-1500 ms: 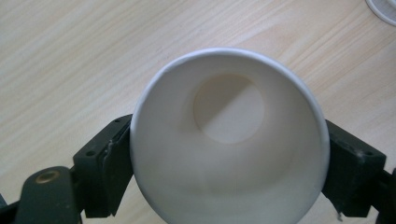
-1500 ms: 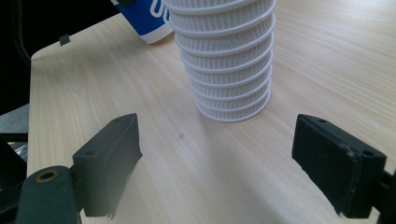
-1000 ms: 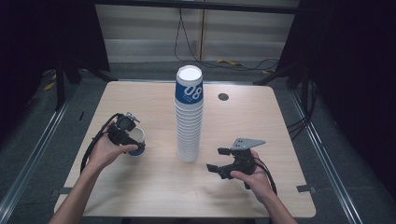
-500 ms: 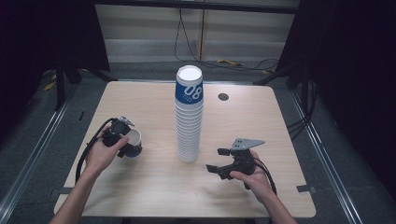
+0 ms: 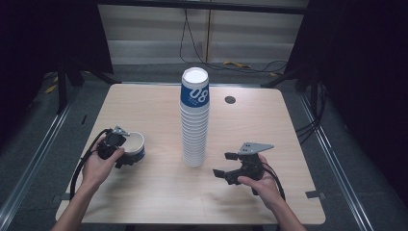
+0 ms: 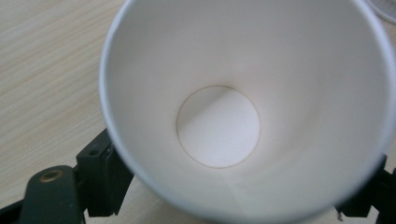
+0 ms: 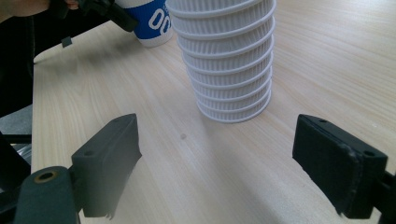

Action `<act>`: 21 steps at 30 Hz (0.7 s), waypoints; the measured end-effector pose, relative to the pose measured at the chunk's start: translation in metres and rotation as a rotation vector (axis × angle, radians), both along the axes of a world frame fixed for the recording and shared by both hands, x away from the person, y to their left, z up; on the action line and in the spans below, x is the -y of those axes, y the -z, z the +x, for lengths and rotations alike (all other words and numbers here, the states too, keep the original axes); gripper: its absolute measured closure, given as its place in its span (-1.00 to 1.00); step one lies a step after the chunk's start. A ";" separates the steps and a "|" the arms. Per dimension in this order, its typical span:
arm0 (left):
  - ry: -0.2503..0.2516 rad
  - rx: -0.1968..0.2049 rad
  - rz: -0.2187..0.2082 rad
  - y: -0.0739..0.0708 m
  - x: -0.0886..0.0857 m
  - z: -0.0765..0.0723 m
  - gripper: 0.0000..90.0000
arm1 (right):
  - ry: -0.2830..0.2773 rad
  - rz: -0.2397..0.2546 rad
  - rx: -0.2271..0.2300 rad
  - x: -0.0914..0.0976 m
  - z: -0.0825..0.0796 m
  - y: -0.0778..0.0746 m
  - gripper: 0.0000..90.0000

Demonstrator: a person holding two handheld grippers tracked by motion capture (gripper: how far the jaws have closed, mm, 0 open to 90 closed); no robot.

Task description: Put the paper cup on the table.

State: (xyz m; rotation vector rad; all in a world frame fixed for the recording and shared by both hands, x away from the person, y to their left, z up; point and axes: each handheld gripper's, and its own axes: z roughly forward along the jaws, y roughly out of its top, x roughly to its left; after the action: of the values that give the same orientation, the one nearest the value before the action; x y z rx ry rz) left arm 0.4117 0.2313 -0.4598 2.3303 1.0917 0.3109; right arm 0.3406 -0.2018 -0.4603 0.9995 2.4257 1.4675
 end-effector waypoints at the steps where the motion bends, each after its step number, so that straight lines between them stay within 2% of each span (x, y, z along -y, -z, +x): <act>1: -0.016 -0.004 0.003 0.000 0.000 -0.002 -0.63 | 0.000 0.000 0.000 0.000 0.000 0.000 -0.67; 3: -0.034 0.007 -0.007 0.001 -0.002 -0.005 -0.64 | 0.001 0.002 0.000 -0.001 0.000 0.000 -0.67; 4: -0.028 0.008 -0.038 0.001 -0.005 -0.006 -0.64 | 0.001 0.003 0.001 -0.001 0.000 -0.001 -0.67; 5: -0.041 0.010 -0.048 0.003 -0.006 -0.008 -0.63 | 0.001 0.003 0.003 -0.001 0.000 -0.001 -0.67; 6: -0.037 0.031 -0.021 0.004 -0.008 -0.010 -0.63 | 0.002 0.003 0.002 0.000 -0.001 -0.001 -0.67; 7: -0.036 0.046 -0.021 0.005 -0.009 -0.012 -0.64 | 0.006 0.001 0.006 0.000 -0.001 -0.001 -0.68; 8: -0.046 0.041 -0.050 0.007 -0.009 -0.014 -0.64 | 0.009 0.004 0.006 0.001 0.000 -0.002 -0.68; 9: -0.043 0.038 -0.055 0.008 -0.011 -0.017 -0.63 | 0.013 0.004 0.007 0.001 0.000 -0.002 -0.68; 12: -0.052 0.064 -0.043 0.010 -0.012 -0.024 -0.64 | 0.020 0.001 0.010 0.001 0.000 -0.001 -0.69; 15: -0.059 0.055 -0.063 0.010 -0.015 -0.030 -0.64 | 0.026 -0.003 0.014 0.001 0.000 -0.002 -0.69; 17: -0.085 0.036 -0.090 0.012 -0.018 -0.035 -0.62 | 0.034 -0.003 0.019 0.001 0.000 -0.002 -0.69; 19: -0.076 0.043 -0.129 0.012 -0.018 -0.041 -0.63 | 0.037 -0.008 0.024 0.001 0.000 -0.003 -0.69; 21: -0.068 0.069 -0.132 0.011 -0.016 -0.047 -0.63 | 0.041 -0.007 0.023 0.001 0.000 -0.003 -0.69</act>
State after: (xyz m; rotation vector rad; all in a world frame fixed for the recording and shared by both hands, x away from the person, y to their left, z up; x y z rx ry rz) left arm 0.3643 0.2473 -0.4711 2.1545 1.1245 0.3316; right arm 0.3408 -0.2027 -0.4575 1.0196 2.3782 1.4480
